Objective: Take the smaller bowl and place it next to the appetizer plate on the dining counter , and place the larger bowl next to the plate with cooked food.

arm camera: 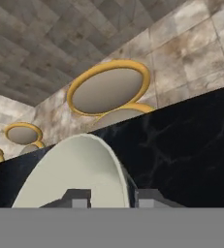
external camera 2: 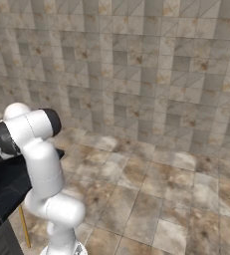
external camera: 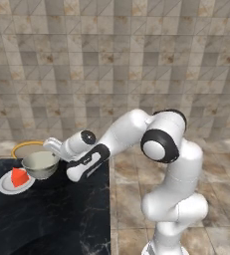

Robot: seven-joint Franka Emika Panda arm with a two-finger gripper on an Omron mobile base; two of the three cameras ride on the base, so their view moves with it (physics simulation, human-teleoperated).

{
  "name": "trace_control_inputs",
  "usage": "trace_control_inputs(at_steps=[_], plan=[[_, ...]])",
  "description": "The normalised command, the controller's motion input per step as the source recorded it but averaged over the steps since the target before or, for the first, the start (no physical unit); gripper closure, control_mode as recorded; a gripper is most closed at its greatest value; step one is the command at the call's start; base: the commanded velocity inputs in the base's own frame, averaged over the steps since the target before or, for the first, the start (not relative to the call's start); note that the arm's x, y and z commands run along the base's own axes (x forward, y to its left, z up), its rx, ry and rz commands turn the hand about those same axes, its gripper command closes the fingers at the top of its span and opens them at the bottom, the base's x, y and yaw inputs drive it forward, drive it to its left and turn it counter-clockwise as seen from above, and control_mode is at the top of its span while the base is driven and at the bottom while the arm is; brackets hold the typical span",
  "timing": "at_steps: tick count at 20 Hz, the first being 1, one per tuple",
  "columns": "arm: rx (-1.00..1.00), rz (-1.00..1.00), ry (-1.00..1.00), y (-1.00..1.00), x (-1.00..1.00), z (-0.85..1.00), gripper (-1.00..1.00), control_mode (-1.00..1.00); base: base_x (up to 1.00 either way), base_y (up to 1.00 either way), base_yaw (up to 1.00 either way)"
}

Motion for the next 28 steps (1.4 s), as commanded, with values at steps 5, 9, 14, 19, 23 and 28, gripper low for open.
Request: trace_control_inputs(at_steps=[5, 9, 14, 19, 23, 28], plan=[[0.03, 0.0, -0.13, -0.21, -0.32, 0.05, -1.0, -1.0, 0.0, 0.0, 0.0], [0.16, 0.0, -0.22, -0.52, -0.46, 0.54, -1.0, -1.0, 0.0, 0.0, 0.0], [0.2, 0.03, -0.11, -0.55, -0.4, 1.0, -1.0, -1.0, 0.0, 0.0, 0.0], [0.07, 0.1, 0.03, -0.64, -0.62, 1.0, -1.0, -1.0, 0.0, 0.0, 0.0], [0.01, 0.09, 0.02, -0.86, -0.61, 1.0, -1.0, -1.0, 0.0, 0.0, 0.0], [-0.03, -0.04, 0.1, -0.56, -0.27, 1.0, -1.0, -1.0, 0.0, 0.0, 0.0]])
